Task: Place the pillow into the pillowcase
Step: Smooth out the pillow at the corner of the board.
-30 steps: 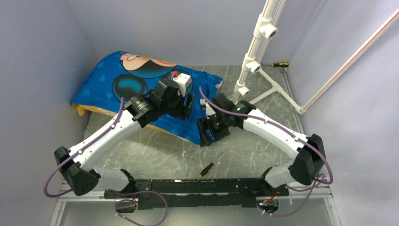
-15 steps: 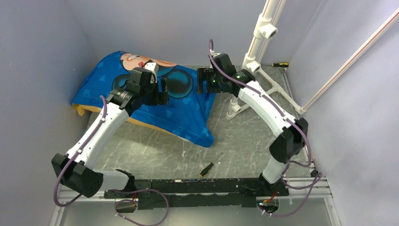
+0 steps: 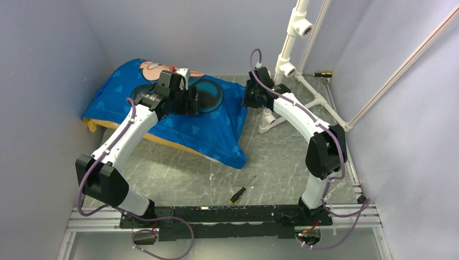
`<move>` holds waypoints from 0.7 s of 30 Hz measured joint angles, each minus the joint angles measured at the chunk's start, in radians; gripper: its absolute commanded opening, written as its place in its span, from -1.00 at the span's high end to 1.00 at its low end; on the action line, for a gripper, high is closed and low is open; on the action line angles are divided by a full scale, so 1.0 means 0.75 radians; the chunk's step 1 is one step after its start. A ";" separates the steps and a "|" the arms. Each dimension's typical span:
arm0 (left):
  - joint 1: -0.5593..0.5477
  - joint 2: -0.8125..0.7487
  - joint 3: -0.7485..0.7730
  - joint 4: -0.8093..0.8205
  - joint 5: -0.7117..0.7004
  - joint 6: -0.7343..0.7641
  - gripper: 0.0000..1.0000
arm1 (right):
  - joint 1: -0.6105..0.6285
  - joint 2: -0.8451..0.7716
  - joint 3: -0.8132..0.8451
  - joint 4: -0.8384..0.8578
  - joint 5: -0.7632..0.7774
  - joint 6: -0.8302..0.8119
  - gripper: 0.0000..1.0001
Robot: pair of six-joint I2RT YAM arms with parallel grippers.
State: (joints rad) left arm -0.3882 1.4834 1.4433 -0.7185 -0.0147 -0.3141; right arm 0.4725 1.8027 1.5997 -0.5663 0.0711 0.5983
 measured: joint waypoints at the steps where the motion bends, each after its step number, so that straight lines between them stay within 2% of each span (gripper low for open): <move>1: 0.004 0.003 0.000 0.000 0.001 0.004 -0.59 | -0.003 0.004 -0.009 0.010 -0.007 0.021 0.70; 4: 0.011 0.009 0.000 -0.001 -0.005 0.007 -0.53 | -0.010 0.006 -0.021 0.044 -0.037 0.064 0.68; 6: 0.015 0.018 0.002 -0.005 -0.016 0.008 -0.41 | -0.009 -0.007 -0.071 0.106 -0.040 0.094 0.68; 7: 0.017 0.027 0.005 -0.011 -0.024 0.007 -0.26 | -0.009 -0.015 -0.101 0.126 -0.039 0.114 0.68; 9: 0.022 0.051 0.020 -0.032 -0.053 0.009 0.18 | -0.009 -0.041 -0.189 0.186 -0.040 0.168 0.69; 14: 0.072 0.097 0.034 -0.080 -0.119 -0.006 0.54 | -0.006 -0.135 -0.427 0.345 -0.048 0.352 0.68; 18: 0.135 0.096 0.030 -0.098 -0.119 -0.018 1.00 | -0.006 -0.189 -0.534 0.424 -0.048 0.512 0.70; 21: 0.178 0.088 0.008 -0.097 -0.119 -0.014 1.00 | -0.002 -0.227 -0.591 0.477 -0.039 0.613 0.71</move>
State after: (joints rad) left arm -0.2550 1.5494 1.4494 -0.7910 -0.1036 -0.3244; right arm 0.4713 1.6321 1.1564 -0.2085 0.0422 1.0580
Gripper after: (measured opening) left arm 0.019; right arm 0.155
